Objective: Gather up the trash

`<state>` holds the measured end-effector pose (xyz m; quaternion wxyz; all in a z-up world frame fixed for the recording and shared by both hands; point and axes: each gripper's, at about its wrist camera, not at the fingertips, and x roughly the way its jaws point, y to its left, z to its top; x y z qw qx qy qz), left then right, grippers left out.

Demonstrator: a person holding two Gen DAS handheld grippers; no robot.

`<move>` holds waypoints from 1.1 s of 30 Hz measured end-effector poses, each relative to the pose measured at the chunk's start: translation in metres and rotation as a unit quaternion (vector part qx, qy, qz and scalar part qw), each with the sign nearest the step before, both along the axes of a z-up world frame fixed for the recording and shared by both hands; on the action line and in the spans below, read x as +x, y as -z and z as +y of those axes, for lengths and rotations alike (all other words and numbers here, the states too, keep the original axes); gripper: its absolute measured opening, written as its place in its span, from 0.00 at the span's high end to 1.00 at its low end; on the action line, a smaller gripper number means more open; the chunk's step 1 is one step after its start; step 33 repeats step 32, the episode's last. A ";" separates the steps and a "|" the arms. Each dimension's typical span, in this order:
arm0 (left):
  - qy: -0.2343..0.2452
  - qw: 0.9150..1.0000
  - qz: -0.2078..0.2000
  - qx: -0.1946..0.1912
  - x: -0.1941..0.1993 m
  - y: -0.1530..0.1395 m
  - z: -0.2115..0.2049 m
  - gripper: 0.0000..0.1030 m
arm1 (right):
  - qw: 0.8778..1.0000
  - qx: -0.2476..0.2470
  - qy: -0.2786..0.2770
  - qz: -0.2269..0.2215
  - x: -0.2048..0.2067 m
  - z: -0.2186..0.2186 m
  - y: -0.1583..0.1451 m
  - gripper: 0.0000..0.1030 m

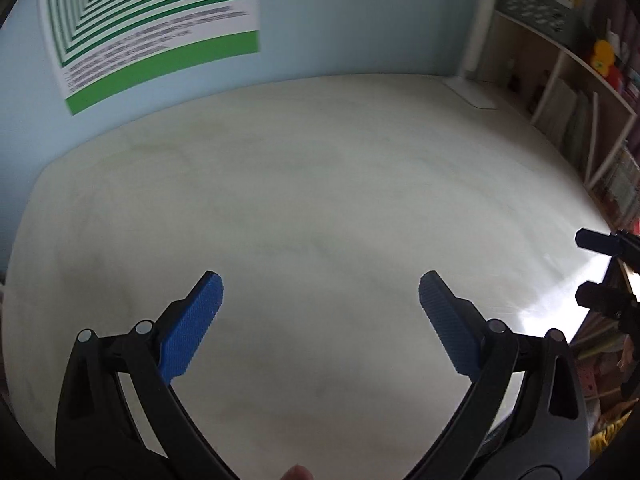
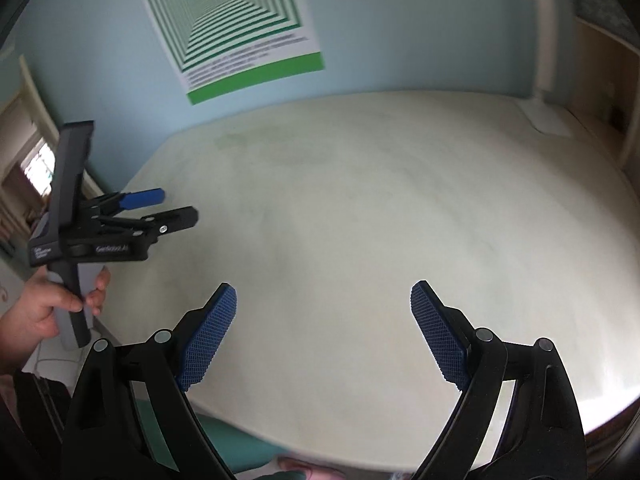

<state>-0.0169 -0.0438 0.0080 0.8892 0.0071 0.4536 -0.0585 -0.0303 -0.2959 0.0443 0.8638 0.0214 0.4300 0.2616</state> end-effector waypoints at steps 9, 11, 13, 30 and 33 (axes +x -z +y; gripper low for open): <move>-0.068 0.998 -0.003 -0.001 0.020 -0.002 0.063 0.07 | 0.999 -0.004 -0.044 -0.001 0.037 0.076 -0.010 0.14; -0.082 0.997 -0.003 0.010 0.025 0.000 0.074 0.07 | 0.999 -0.001 -0.052 0.004 0.042 0.086 -0.010 0.14; -0.096 0.995 -0.003 0.014 0.025 0.000 0.085 0.07 | 0.998 -0.002 -0.064 0.005 0.047 0.093 -0.008 0.14; -0.177 0.984 0.014 0.030 0.026 0.002 0.116 0.07 | 0.995 -0.005 -0.104 0.011 0.095 0.101 -0.004 0.14; -0.179 0.983 0.015 0.029 0.028 0.003 0.115 0.07 | 0.995 -0.003 -0.101 0.013 0.097 0.097 -0.002 0.14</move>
